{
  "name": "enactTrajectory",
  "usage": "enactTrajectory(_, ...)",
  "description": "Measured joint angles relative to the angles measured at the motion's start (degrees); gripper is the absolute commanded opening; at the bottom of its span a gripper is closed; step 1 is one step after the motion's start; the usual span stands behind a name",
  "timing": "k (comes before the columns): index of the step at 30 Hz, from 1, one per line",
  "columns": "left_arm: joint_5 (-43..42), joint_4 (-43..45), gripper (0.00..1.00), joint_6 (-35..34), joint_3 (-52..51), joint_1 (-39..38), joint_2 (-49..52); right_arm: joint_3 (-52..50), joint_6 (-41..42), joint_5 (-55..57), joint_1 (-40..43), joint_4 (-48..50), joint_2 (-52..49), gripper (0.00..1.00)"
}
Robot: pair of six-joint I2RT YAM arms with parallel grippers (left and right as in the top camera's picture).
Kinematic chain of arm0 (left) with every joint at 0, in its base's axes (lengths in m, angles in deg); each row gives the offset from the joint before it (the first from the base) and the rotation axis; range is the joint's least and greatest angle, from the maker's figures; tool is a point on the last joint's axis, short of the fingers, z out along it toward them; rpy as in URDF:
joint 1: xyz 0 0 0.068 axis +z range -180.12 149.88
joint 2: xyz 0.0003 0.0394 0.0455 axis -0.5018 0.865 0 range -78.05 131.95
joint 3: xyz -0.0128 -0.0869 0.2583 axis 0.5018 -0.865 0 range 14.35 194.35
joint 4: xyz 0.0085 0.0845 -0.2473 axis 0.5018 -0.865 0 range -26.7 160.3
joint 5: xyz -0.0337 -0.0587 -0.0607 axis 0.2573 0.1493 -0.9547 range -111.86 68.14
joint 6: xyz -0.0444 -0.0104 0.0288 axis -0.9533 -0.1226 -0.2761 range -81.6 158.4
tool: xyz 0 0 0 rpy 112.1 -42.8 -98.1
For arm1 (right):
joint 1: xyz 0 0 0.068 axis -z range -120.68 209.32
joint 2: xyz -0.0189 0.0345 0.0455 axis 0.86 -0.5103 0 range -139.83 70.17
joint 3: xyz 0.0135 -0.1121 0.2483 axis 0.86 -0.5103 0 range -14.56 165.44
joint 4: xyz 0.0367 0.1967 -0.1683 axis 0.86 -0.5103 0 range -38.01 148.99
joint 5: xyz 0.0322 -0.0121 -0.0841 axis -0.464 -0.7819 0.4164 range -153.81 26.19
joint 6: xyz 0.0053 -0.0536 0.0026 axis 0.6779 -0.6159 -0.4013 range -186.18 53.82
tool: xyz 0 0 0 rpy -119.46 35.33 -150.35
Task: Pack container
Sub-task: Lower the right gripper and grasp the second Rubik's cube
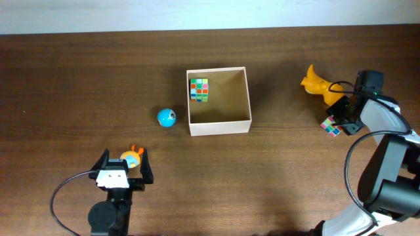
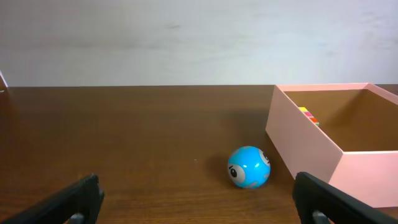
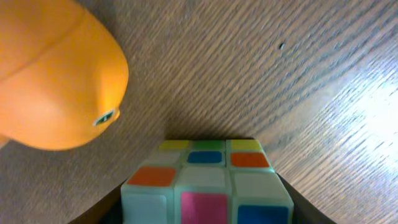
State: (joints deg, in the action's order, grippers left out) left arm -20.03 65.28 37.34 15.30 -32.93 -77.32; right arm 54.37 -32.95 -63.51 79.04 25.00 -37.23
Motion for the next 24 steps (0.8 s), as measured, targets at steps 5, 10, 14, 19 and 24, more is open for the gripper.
enactTrajectory(5, 0.0, 0.0, 0.99, 0.0, 0.0, 0.0, 0.0, 0.0, 0.0, -2.1, 0.0, -1.2, 0.2, 0.54)
enactTrajectory(10, 0.0, 0.0, 0.99, 0.0, 0.0, 0.0, 0.0, 0.0, -0.2, -4.8, 0.0, -2.4, 0.5, 0.53)
enactTrajectory(14, 0.0, 0.0, 0.99, 0.0, 0.0, 0.0, 0.0, 0.1, -1.9, -8.1, 0.0, -3.3, 0.6, 0.54)
enactTrajectory(19, 0.0, 0.0, 0.99, 0.0, 0.0, 0.0, 0.0, 0.7, -5.6, -15.4, 0.0, -5.6, 0.6, 0.53)
enactTrajectory(24, 0.0, 0.0, 0.99, 0.0, 0.0, 0.0, 0.0, 1.7, -8.7, -21.5, 0.0, -7.5, 0.6, 0.53)
